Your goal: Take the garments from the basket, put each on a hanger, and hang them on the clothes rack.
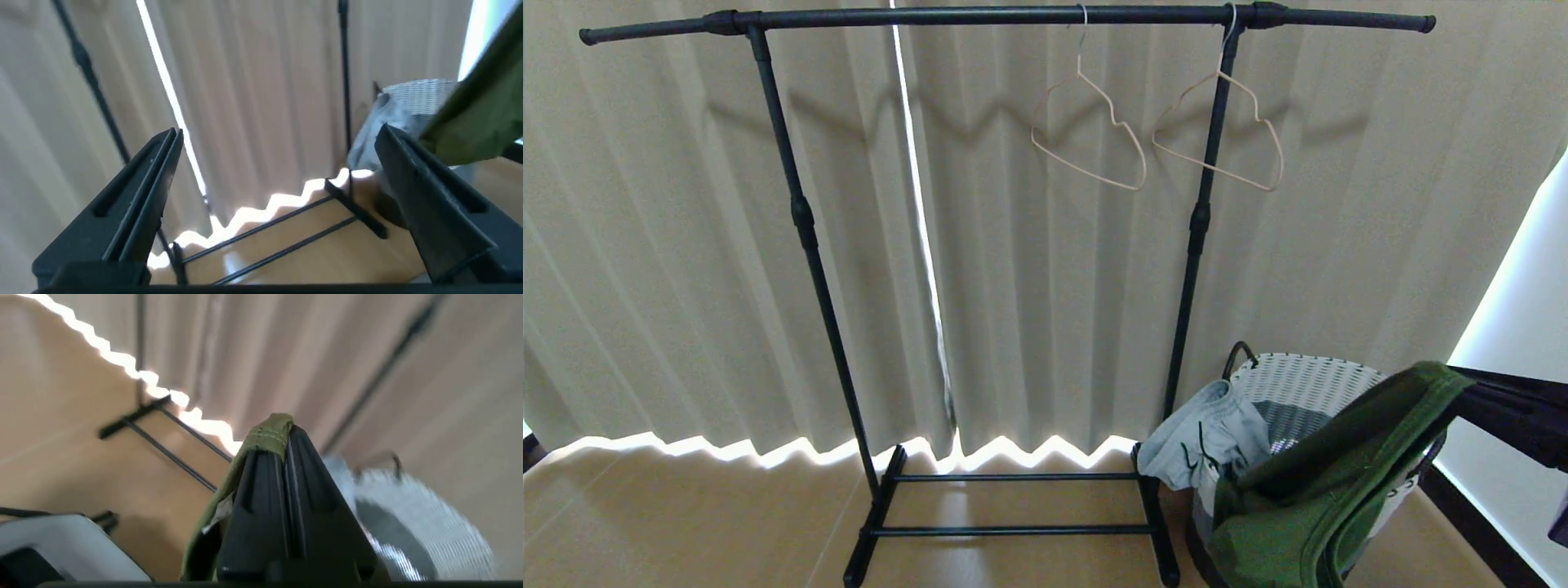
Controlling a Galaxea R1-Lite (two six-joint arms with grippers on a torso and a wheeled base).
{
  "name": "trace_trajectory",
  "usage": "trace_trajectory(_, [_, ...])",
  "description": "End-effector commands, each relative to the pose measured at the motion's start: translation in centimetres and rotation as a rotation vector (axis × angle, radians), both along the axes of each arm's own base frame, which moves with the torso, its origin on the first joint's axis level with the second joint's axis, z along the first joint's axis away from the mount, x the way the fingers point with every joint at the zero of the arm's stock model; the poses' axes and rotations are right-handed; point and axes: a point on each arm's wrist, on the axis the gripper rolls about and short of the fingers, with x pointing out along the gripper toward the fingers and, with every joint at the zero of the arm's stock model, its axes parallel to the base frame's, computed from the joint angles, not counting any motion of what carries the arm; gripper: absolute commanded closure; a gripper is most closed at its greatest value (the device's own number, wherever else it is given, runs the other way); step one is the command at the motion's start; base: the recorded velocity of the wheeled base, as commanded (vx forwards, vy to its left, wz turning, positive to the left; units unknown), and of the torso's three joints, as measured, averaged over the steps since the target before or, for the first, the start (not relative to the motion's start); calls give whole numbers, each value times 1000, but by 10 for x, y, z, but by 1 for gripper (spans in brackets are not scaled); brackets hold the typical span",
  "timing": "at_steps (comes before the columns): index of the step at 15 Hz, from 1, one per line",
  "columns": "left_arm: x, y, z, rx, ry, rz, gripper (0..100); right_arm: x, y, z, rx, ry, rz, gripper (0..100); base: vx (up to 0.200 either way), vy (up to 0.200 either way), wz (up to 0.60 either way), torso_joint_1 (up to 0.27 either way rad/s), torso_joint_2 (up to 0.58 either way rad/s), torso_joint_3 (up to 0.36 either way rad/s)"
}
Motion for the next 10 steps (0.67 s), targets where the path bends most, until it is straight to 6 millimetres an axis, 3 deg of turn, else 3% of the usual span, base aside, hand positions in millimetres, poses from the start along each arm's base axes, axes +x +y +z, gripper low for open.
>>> trace_trajectory(1, [45, -3, 50, 10, 149, -106, 0, 18, 20, 10, -8, 17, 70, 100, 0, 0, 0, 0, 0, 0])
trace_trajectory(4, [90, -17, 68, 30, 271, -224, 0, 33, 36, 24, 2, 4, 105, 100, 0, 0, 0, 0, 0, 0])
trace_trajectory(5, [119, -30, 71, 49, 319, -283, 0, 39, 42, 31, 11, -8, 117, 100, 0, 0, 0, 0, 0, 0])
trace_trajectory(8, [180, -67, 58, 70, 365, -376, 0, 50, 54, 34, 59, 32, 130, 100, 0, 0, 0, 0, 0, 0])
trace_trajectory(10, [202, -99, 42, 98, 406, -448, 0, 58, 66, 35, 116, 78, 149, 100, 0, 0, 0, 0, 0, 0])
